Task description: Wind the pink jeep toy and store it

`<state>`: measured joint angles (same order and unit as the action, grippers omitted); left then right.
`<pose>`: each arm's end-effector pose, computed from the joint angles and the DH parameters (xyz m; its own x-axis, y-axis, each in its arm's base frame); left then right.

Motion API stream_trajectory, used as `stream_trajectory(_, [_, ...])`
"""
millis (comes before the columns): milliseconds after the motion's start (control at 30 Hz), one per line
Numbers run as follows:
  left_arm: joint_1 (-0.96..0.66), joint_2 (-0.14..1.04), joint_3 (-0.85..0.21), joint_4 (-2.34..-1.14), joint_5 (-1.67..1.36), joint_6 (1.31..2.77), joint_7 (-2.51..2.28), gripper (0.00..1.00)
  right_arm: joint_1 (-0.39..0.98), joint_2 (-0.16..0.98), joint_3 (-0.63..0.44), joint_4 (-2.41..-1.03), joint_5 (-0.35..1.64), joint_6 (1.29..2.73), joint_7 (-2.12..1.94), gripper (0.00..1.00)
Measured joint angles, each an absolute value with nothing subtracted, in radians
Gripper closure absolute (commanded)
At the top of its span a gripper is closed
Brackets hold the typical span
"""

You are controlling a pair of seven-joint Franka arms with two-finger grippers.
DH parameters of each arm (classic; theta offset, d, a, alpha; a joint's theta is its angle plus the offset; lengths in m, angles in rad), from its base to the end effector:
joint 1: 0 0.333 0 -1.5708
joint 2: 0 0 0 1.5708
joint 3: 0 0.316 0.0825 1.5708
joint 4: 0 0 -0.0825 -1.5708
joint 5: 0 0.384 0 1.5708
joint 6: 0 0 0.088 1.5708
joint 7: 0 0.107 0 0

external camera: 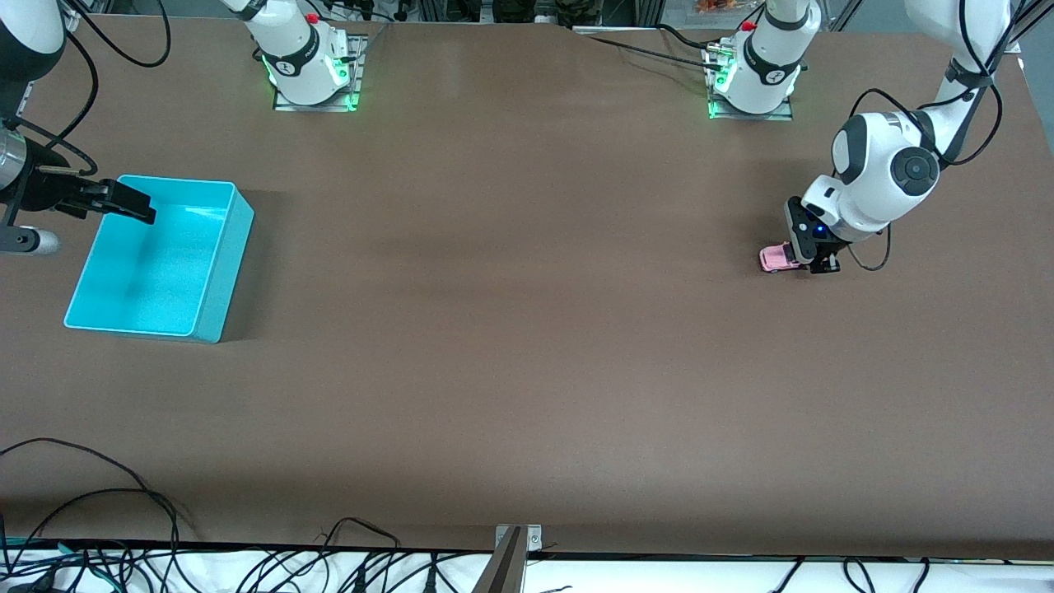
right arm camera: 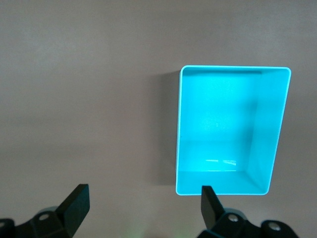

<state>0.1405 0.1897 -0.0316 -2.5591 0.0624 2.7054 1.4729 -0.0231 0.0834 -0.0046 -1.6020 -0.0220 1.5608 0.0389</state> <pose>0.4447 0.0459 0.1939 0.1490 -0.9886 -0.0221 -0.9878 -0.1499 0.0417 0.5732 -0.0182 0.5620 0.9901 -0.0666 -0.1233 -0.0637 -0.9976 0.0270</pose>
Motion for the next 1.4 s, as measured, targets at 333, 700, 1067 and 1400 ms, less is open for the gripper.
stream_trajectory(333, [0.101,0.180,-0.037,-2.528,0.065,2.709,1.480,1.00,-0.023,0.083,-0.005,-1.602,-0.022,1.561,0.039,0.00])
stream_trajectory(700, [0.084,0.179,-0.041,-2.522,0.065,2.707,1.478,1.00,-0.023,0.083,-0.005,-1.602,-0.022,1.561,0.039,0.00])
stream_trajectory(1067, [0.026,0.203,-0.042,-2.525,0.065,2.704,1.419,1.00,-0.023,0.083,-0.005,-1.602,-0.022,1.561,0.039,0.00])
stream_trajectory(1400, [0.022,0.222,-0.040,-2.518,0.065,2.702,1.416,1.00,-0.023,0.084,-0.005,-1.602,-0.022,1.561,0.039,0.00])
